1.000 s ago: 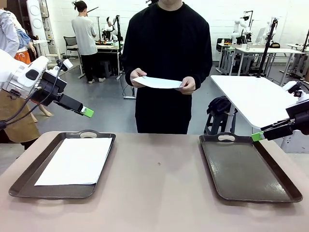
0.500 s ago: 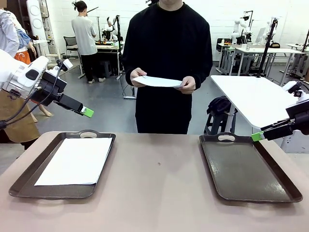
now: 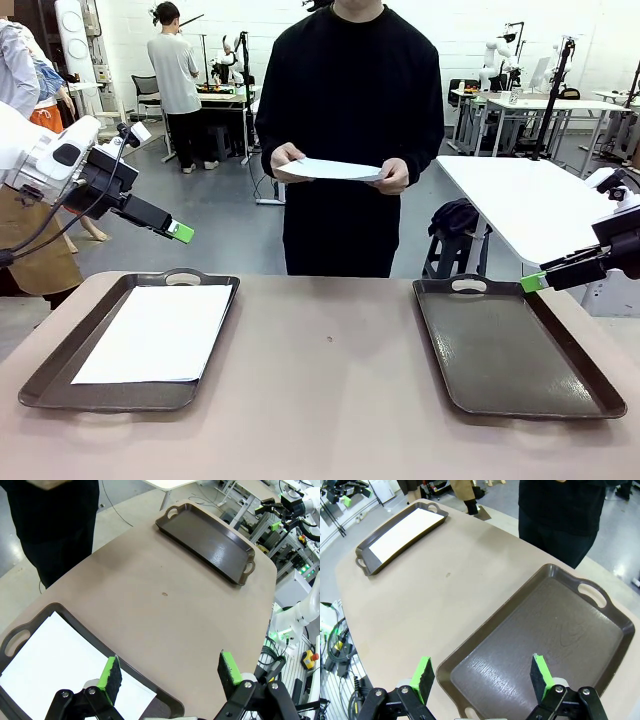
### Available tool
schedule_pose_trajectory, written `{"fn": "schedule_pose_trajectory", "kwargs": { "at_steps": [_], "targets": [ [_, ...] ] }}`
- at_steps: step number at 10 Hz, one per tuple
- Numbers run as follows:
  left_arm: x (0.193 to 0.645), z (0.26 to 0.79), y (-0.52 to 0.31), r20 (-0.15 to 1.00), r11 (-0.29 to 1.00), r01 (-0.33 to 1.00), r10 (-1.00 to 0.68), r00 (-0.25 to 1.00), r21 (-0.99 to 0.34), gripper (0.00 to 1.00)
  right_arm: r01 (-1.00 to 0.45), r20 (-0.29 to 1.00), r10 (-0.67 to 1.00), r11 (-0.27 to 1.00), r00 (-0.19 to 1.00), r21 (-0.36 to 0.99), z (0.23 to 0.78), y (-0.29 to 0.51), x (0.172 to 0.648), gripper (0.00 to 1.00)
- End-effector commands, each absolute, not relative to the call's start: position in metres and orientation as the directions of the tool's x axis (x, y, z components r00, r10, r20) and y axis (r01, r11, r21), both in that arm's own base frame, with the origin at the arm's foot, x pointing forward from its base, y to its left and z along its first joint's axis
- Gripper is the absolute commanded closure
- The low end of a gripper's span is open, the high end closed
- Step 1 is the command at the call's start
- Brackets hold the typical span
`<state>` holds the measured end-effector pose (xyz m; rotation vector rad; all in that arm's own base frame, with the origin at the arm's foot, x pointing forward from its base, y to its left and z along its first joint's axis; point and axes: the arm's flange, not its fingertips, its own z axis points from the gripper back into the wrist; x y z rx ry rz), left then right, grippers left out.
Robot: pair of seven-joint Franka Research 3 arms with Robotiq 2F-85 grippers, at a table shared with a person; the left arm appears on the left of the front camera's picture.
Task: Sort the A4 documents.
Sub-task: Receive the A4 Paper.
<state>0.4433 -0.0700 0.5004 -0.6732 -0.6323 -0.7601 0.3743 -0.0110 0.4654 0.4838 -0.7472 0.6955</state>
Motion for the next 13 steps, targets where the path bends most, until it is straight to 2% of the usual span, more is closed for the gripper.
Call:
{"fn": "schedule_pose_trajectory", "kwargs": {
  "at_steps": [1,13],
  "targets": [
    [0.4432,0.4999,-0.0693,0.723,0.536,0.784,-0.401,0.562,-0.312,0.0,-0.732,0.767,0.384,0.662,0.514,0.16,0.4619,-0.0103,0.3792,0.0],
    [0.4432,0.4999,-0.0693,0.723,0.536,0.784,-0.401,0.562,-0.312,0.0,-0.732,0.767,0.384,0.662,0.514,0.16,0.4619,-0.0103,0.3792,0.0]
  ]
}}
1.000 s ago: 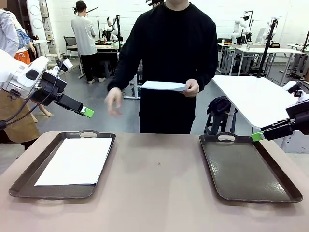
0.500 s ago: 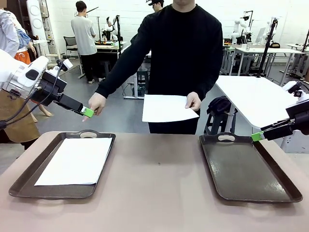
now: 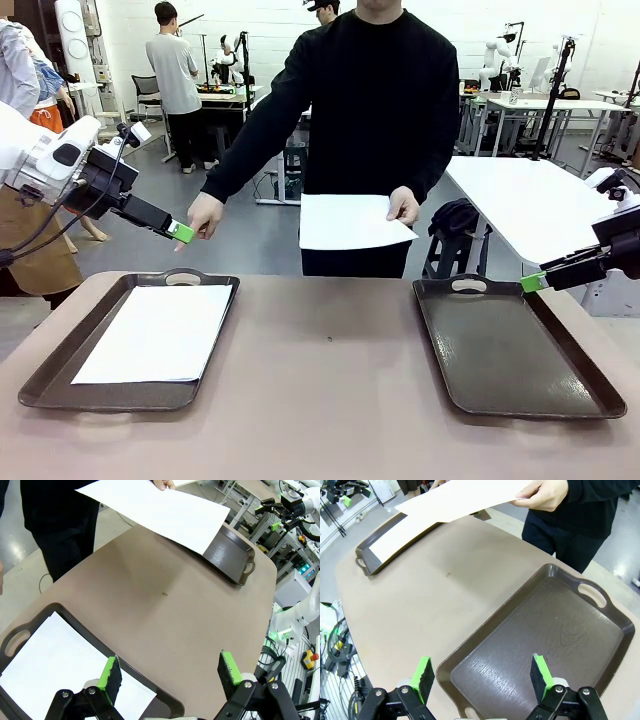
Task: Sort the A4 documents.
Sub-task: Receive the A4 Paper.
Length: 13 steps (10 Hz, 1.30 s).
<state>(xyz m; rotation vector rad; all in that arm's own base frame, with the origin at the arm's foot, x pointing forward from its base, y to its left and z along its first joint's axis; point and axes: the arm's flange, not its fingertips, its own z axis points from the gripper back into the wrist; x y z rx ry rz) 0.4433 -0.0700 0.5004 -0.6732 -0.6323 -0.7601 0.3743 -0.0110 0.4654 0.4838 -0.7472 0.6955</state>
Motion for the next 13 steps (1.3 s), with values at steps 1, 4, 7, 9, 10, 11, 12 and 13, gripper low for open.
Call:
{"fn": "schedule_pose_trajectory", "kwargs": {
  "at_steps": [1,4,7,9,10,11,12,13],
  "targets": [
    [0.443,0.5,-0.069,0.723,0.536,0.784,-0.401,0.562,-0.312,0.0,-0.732,0.767,0.384,0.662,0.514,0.16,0.462,-0.01,0.379,0.0],
    [0.443,0.5,-0.07,0.719,0.543,0.78,-0.403,0.567,-0.311,0.0,-0.732,0.767,0.384,0.662,0.514,0.16,0.462,-0.01,0.379,0.0],
    [0.466,0.485,-0.08,0.727,0.522,0.746,-0.305,0.615,-0.413,0.0,-0.732,0.767,0.384,0.662,0.514,0.16,0.462,-0.01,0.379,0.0],
    [0.492,0.474,-0.089,0.739,0.514,0.716,-0.212,0.64,-0.472,0.0,-0.732,0.767,0.384,0.662,0.514,0.16,0.462,-0.01,0.379,0.0],
    [0.507,0.47,-0.094,0.734,0.486,0.693,-0.142,0.664,-0.533,0.0,-0.732,0.767,0.384,0.662,0.514,0.16,0.462,-0.01,0.379,0.0],
    [0.524,0.461,-0.101,0.709,0.446,0.65,-0.047,0.704,-0.616,0.0,-0.732,0.767,0.384,0.662,0.514,0.16,0.462,-0.01,0.379,0.0],
    [0.54,0.45,-0.11,0.654,0.409,0.592,0.016,0.757,-0.695,0.0,-0.732,0.767,0.384,0.662,0.514,0.16,0.462,-0.01,0.379,0.0],
    [0.557,0.438,-0.121,0.593,0.365,0.542,0.038,0.804,-0.757,0.0,-0.732,0.767,0.384,0.662,0.514,0.16,0.462,-0.01,0.379,0.0]
  ]
}}
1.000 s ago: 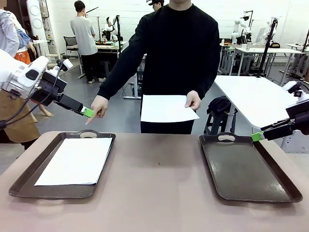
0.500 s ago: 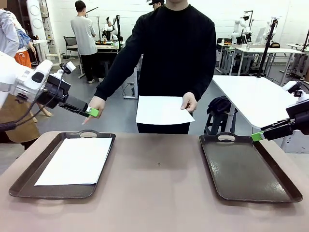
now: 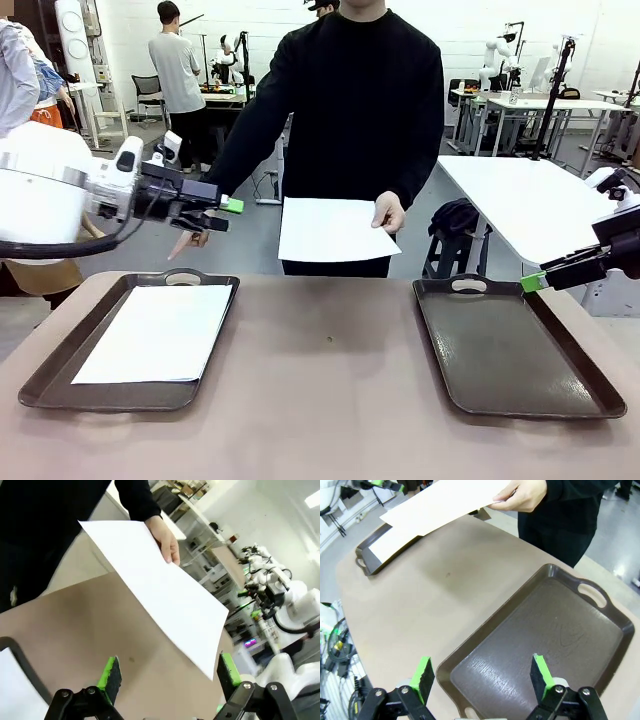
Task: Sort the A4 documents.
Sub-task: Receive the A4 Paper.
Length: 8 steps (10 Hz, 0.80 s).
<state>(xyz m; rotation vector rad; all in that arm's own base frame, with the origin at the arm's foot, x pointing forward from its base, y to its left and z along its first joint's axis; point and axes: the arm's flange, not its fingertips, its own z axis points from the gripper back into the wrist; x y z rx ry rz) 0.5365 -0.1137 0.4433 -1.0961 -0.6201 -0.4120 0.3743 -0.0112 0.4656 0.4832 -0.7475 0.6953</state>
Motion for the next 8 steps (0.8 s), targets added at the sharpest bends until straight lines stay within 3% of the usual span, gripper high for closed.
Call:
{"fn": "schedule_pose_trajectory", "kwargs": {
  "at_steps": [1,4,8],
  "targets": [
    [0.573,0.427,-0.133,0.537,0.329,0.494,0.051,0.842,-0.805,0.0,-0.732,0.767,0.384,0.662,0.514,0.16,0.462,-0.01,0.379,0.0],
    [0.601,0.405,-0.162,0.383,0.243,0.36,0.054,0.922,-0.901,0.0,-0.732,0.767,0.384,0.662,0.514,0.16,0.462,-0.01,0.379,0.0],
    [0.628,0.392,-0.2,0.286,0.15,0.275,0.053,0.957,-0.949,0.0,-0.732,0.767,0.384,0.662,0.514,0.16,0.462,-0.01,0.379,0.0]
  ]
}}
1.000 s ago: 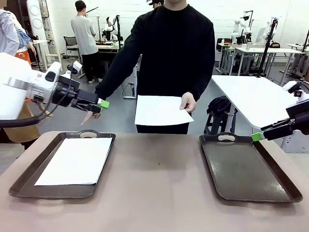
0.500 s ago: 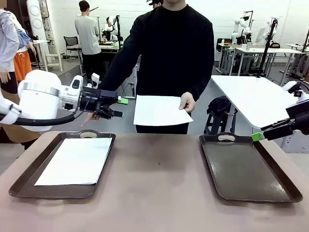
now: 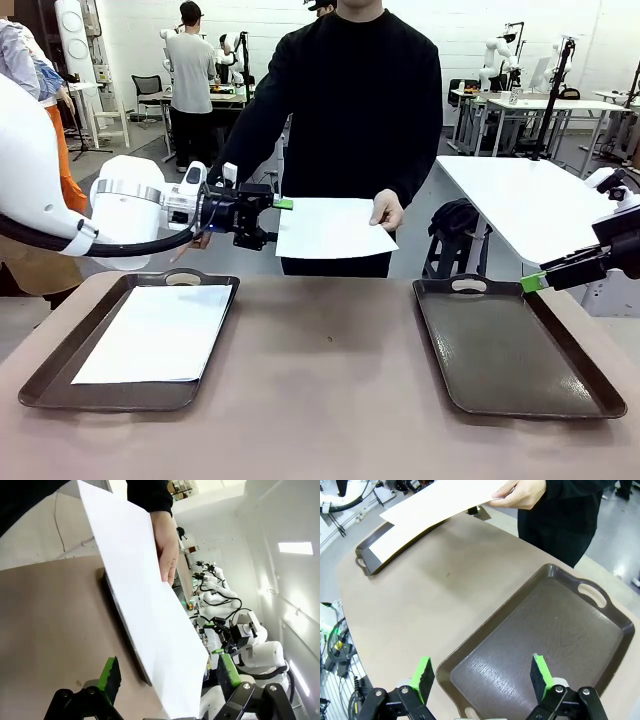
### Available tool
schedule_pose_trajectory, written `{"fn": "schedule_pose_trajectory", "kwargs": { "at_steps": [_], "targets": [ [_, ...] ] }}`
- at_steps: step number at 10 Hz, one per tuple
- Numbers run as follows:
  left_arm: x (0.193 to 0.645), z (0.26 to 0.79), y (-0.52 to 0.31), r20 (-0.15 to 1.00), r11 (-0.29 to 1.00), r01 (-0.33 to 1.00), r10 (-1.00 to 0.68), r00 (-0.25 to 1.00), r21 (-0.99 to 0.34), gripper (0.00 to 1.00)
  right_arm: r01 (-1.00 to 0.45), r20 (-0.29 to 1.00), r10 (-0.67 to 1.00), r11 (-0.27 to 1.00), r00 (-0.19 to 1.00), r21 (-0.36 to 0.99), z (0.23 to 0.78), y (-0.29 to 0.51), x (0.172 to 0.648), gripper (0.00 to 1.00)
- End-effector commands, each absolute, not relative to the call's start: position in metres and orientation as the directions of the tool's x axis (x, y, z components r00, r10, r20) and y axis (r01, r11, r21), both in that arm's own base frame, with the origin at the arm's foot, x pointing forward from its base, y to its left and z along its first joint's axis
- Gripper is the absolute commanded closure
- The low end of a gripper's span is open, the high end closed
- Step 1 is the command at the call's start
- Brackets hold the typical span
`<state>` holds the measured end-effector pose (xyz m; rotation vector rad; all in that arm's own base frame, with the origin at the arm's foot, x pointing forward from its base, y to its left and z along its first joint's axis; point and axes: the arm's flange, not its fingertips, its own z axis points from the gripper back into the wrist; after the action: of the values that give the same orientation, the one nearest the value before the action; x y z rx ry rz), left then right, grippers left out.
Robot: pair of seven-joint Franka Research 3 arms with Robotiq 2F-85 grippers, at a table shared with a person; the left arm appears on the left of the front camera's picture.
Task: Sort the A4 documents.
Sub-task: Receive the A4 Paper.
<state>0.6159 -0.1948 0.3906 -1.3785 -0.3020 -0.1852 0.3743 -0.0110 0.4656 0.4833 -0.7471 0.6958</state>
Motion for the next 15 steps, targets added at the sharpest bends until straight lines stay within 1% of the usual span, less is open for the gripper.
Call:
{"fn": "schedule_pose_trajectory", "kwargs": {
  "at_steps": [1,3,4,5,6,7,8,9,10,11,12,13,14,15],
  "targets": [
    [0.631,0.39,-0.206,0.267,0.133,0.259,0.042,0.963,-0.957,0.0,-0.732,0.767,0.384,0.662,0.514,0.16,0.462,-0.01,0.379,0.0],
    [0.637,0.385,-0.207,0.231,0.081,0.227,0.049,0.972,-0.971,0.0,-0.732,0.767,0.384,0.662,0.514,0.16,0.462,-0.01,0.379,0.0],
    [0.634,0.385,-0.205,0.218,0.073,0.216,0.027,0.976,-0.974,0.0,-0.732,0.767,0.384,0.662,0.514,0.16,0.462,-0.01,0.379,0.0],
    [0.632,0.385,-0.202,0.223,0.077,0.22,0.04,0.974,-0.973,0.18,-0.732,0.767,0.384,0.662,0.514,0.16,0.462,-0.01,0.379,0.0],
    [0.631,0.386,-0.2,0.214,0.073,0.21,0.046,0.976,-0.975,0.19,-0.732,0.767,0.384,0.662,0.514,0.16,0.462,-0.01,0.379,0.0],
    [0.63,0.386,-0.199,0.21,0.073,0.207,0.044,0.977,-0.976,0.37,-0.732,0.767,0.384,0.662,0.514,0.16,0.462,-0.01,0.379,0.0],
    [0.63,0.387,-0.199,0.207,0.073,0.204,0.038,0.978,-0.976,0.38,-0.732,0.767,0.384,0.662,0.514,0.16,0.462,-0.01,0.379,0.0],
    [0.629,0.386,-0.199,0.201,0.07,0.198,0.039,0.979,-0.978,0.56,-0.732,0.767,0.384,0.662,0.514,0.16,0.462,-0.01,0.379,0.0],
    [0.629,0.387,-0.199,0.201,0.071,0.198,0.039,0.979,-0.978,0.57,-0.732,0.767,0.384,0.662,0.514,0.16,0.462,-0.01,0.379,0.0],
    [0.628,0.387,-0.198,0.201,0.071,0.198,0.038,0.979,-0.978,0.75,-0.732,0.767,0.384,0.662,0.514,0.16,0.462,-0.01,0.379,0.0],
    [0.627,0.388,-0.197,0.199,0.07,0.196,0.04,0.979,-0.978,0.76,-0.732,0.767,0.384,0.662,0.514,0.16,0.462,-0.01,0.379,0.0],
    [0.627,0.388,-0.197,0.199,0.073,0.196,0.044,0.979,-0.978,0.94,-0.732,0.767,0.384,0.662,0.514,0.16,0.462,-0.01,0.379,0.0],
    [0.626,0.389,-0.196,0.2,0.075,0.196,0.047,0.979,-0.978,0.95,-0.732,0.767,0.384,0.662,0.514,0.16,0.462,-0.01,0.379,0.0],
    [0.626,0.39,-0.195,0.201,0.077,0.197,0.049,0.978,-0.977,1.0,-0.732,0.767,0.384,0.662,0.514,0.16,0.462,-0.01,0.379,0.0]
  ]
}}
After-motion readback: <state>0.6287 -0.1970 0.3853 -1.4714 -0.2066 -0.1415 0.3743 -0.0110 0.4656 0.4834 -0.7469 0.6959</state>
